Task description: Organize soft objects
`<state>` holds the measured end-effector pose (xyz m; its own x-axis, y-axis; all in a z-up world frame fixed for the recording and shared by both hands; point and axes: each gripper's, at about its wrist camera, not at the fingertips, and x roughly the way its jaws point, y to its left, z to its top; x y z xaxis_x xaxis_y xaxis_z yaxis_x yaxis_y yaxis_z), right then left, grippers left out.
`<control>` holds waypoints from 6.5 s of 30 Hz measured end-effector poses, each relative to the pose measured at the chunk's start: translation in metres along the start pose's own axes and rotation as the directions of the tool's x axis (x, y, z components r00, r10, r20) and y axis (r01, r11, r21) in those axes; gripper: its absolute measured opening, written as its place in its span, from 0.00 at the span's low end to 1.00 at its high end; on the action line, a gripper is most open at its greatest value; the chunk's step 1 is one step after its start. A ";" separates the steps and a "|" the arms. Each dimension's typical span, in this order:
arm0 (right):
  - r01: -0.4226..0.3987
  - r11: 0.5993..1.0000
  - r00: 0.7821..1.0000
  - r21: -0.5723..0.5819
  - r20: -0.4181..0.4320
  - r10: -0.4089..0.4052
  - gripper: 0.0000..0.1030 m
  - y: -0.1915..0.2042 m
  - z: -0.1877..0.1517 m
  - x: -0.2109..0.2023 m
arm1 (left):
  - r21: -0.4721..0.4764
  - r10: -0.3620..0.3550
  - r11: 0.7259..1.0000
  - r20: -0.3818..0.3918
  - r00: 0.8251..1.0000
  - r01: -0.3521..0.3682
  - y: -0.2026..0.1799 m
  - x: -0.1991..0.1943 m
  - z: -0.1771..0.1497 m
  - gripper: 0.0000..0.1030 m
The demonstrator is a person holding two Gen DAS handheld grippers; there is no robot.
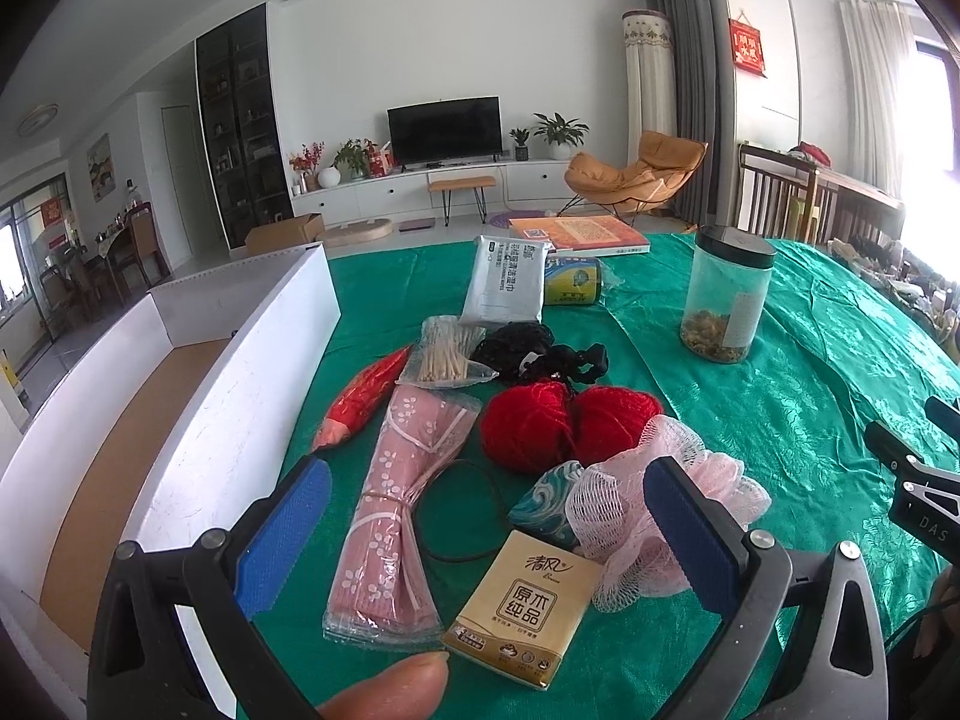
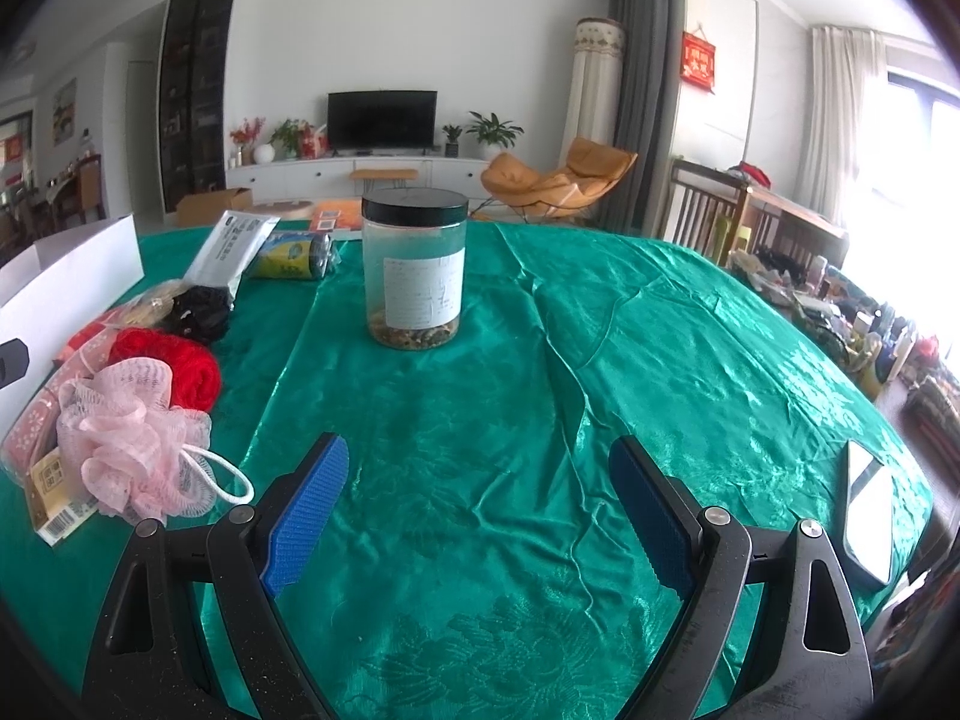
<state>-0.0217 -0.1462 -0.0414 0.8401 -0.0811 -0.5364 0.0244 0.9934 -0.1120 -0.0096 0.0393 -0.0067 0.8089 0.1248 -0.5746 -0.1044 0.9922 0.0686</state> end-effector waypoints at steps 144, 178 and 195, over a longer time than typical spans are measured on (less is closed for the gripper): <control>0.120 0.975 0.949 0.189 -0.309 -0.057 0.91 -0.060 -0.040 0.055 | 0.123 -0.127 0.978 -0.301 0.945 0.171 -0.025 0.117 -0.026 1.00; -0.177 0.926 0.950 0.333 -0.187 0.249 0.90 -0.056 0.033 0.077 | 0.224 -0.296 0.854 -0.532 0.793 0.469 -0.057 0.169 0.067 0.59; -0.274 0.934 0.946 0.231 -0.112 0.305 0.29 -0.049 0.178 0.062 | -0.211 -0.562 0.822 -0.145 0.815 0.529 0.104 0.061 0.139 0.59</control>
<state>0.1257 -0.1856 0.0795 0.7410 0.2177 -0.6353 -0.0822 0.9683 0.2358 0.1089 0.1505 0.0785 0.6339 -0.4562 -0.6246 0.2204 0.8806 -0.4195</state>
